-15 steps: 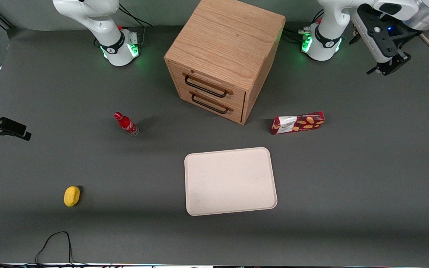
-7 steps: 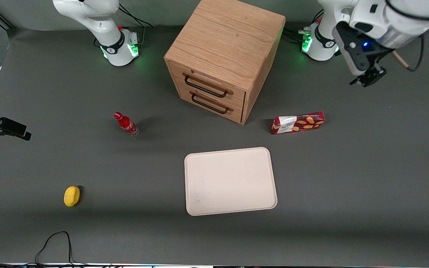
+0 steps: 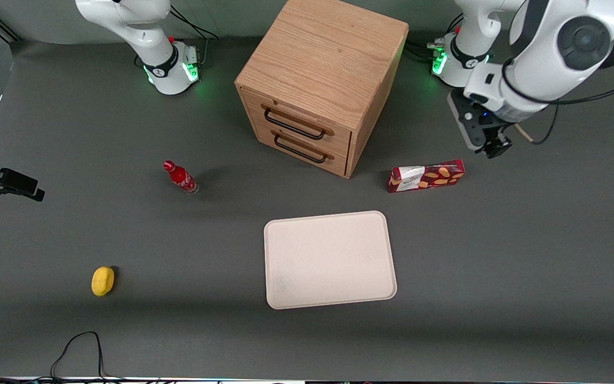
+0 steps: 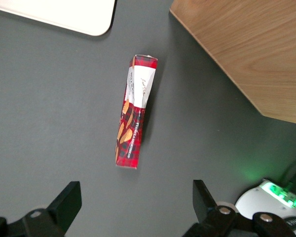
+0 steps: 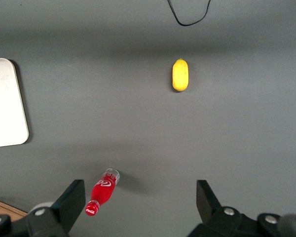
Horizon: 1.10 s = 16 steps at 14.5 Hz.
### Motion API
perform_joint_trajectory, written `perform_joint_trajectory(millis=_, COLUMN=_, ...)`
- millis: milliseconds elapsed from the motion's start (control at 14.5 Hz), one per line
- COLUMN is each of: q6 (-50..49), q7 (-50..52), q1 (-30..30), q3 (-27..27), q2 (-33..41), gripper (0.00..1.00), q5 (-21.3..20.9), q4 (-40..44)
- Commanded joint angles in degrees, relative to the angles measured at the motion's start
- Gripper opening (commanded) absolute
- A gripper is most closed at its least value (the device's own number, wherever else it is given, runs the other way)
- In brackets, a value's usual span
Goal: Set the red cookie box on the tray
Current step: 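Lower the open left gripper over the cookie box's end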
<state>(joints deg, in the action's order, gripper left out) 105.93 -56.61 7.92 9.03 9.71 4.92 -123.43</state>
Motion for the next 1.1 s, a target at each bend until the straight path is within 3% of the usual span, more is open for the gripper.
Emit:
perform_joint_trajectory(millis=0, q6=9.3, q7=-0.9, q1=1.4, q3=1.1, q2=0.6, gripper=1.00, q5=-1.5, q4=-7.8)
perform_joint_trajectory(millis=688, q6=37.8, q7=-1.0, q1=3.5, q3=2.0, q2=-9.4, gripper=1.00, q5=-1.8, q4=-21.4)
perform_joint_trajectory(millis=1032, q6=44.4, q7=-2.5, q1=3.5, q3=2.0, q2=-14.0, gripper=1.00, q5=-1.8, q4=-22.6)
